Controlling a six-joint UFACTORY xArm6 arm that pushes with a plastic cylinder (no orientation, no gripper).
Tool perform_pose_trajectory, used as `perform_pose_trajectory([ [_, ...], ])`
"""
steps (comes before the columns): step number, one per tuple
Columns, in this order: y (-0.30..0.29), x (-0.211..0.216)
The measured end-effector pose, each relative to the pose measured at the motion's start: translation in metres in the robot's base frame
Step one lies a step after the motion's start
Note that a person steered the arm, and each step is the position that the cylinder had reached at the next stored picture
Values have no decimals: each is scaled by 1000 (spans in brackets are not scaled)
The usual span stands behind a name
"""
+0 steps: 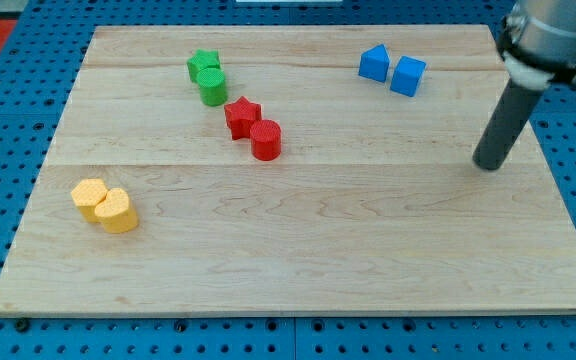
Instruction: Slide the arm to the bottom right of the red circle
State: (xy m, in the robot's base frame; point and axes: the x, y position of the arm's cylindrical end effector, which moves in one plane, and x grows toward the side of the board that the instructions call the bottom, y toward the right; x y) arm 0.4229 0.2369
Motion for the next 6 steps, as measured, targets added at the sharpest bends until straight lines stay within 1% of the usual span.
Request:
perform_pose_trajectory([
  [1, -25, -7],
  [2, -88, 10],
  [3, -132, 57],
  [4, -168, 60],
  [5, -191, 60],
  [6, -192, 65],
])
